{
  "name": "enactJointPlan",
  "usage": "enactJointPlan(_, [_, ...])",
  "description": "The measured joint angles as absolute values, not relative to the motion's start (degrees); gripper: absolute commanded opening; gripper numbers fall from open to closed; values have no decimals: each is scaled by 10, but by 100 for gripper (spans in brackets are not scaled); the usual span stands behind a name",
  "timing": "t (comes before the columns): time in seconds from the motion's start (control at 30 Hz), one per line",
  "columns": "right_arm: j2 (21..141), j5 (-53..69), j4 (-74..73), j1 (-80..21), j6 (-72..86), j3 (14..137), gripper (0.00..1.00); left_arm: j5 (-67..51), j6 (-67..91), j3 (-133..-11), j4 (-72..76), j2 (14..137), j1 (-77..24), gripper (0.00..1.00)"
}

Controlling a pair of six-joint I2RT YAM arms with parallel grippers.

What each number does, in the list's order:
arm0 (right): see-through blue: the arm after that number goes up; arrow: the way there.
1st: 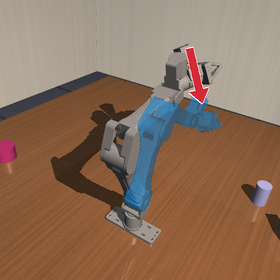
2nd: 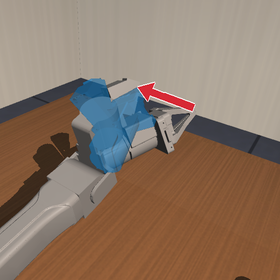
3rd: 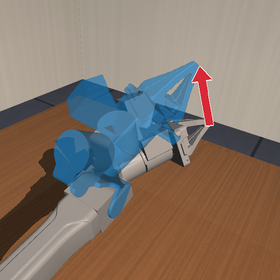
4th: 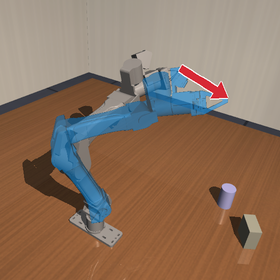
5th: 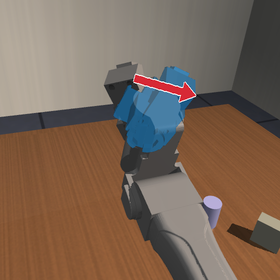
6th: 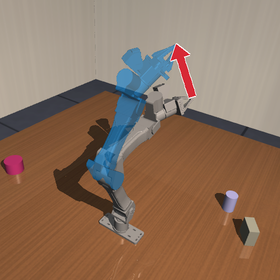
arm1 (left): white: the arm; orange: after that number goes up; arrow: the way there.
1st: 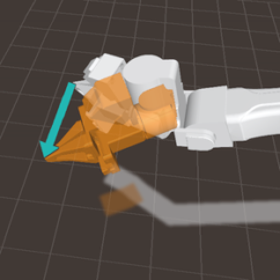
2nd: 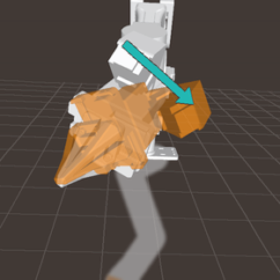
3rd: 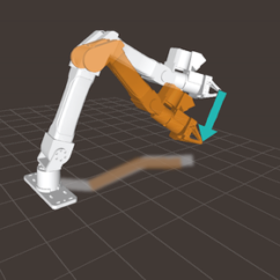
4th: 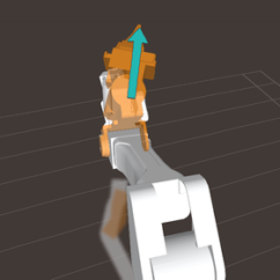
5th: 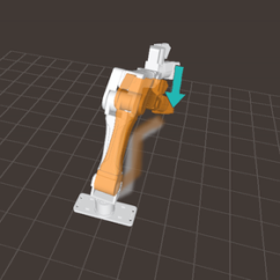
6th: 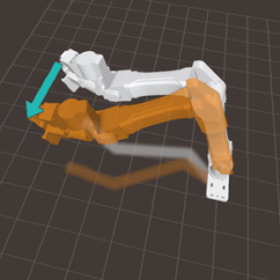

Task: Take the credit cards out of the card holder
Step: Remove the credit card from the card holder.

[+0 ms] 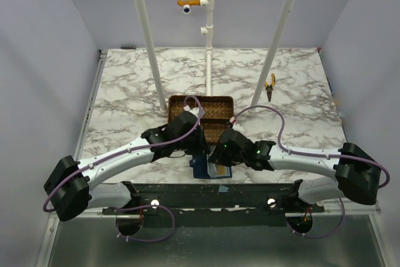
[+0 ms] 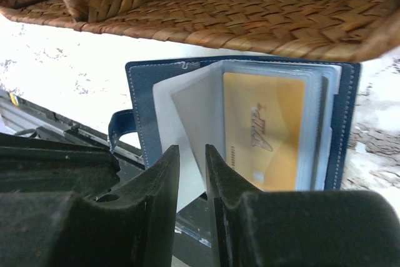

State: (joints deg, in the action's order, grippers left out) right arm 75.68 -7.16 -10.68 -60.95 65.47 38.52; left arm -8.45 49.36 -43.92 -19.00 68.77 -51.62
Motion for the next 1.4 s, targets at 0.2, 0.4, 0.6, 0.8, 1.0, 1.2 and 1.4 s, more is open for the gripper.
enactJointPlan(0.2, [792, -63, -80, -649, 650, 394, 26, -84, 489, -450, -200, 688, -519, 8])
enactJointPlan(0.4, [811, -48, -49, -671, 644, 394, 24, -84, 481, -450, -208, 688, -518, 9])
enactJointPlan(0.6, [827, -43, -37, -675, 631, 394, 24, -84, 471, -449, -205, 721, -517, 7])
enactJointPlan(0.8, [830, -42, -30, -678, 627, 394, 24, -88, 469, -421, -178, 765, -518, 4])
enactJointPlan(1.0, [796, -49, -42, -679, 625, 394, 32, -88, 472, -378, -157, 780, -519, 4])
enactJointPlan(1.2, [754, -104, -118, -679, 634, 406, 35, -89, 479, -359, -141, 780, -519, 12])
enactJointPlan(1.4, [753, -153, -186, -677, 649, 406, 34, -106, 485, -339, -101, 776, -519, 16])
